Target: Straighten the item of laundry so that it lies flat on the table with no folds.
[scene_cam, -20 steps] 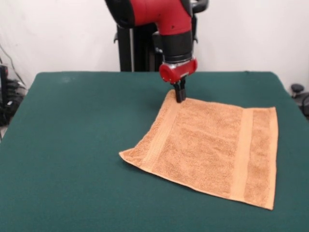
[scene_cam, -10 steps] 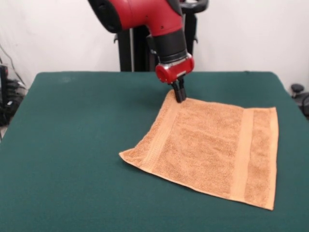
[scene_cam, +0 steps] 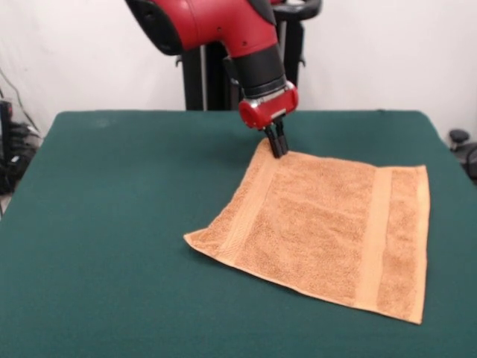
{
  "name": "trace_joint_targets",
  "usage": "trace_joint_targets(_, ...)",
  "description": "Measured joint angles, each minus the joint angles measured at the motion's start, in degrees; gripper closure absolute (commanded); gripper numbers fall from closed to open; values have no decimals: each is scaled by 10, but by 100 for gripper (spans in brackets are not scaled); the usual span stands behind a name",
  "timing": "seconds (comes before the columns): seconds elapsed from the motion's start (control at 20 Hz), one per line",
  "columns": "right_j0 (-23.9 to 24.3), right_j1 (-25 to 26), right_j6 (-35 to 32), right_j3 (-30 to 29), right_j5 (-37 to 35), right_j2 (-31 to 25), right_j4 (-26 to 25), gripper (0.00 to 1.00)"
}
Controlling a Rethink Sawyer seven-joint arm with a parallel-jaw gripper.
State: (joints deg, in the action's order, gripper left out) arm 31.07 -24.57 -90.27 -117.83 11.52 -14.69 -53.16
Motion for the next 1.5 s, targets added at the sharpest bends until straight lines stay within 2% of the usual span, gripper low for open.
trace_joint_targets(0.8,6,9,0,2,3,-6,-3,100)
trace_joint_targets(1.5,42,36,0,3,55,-21,-50,100)
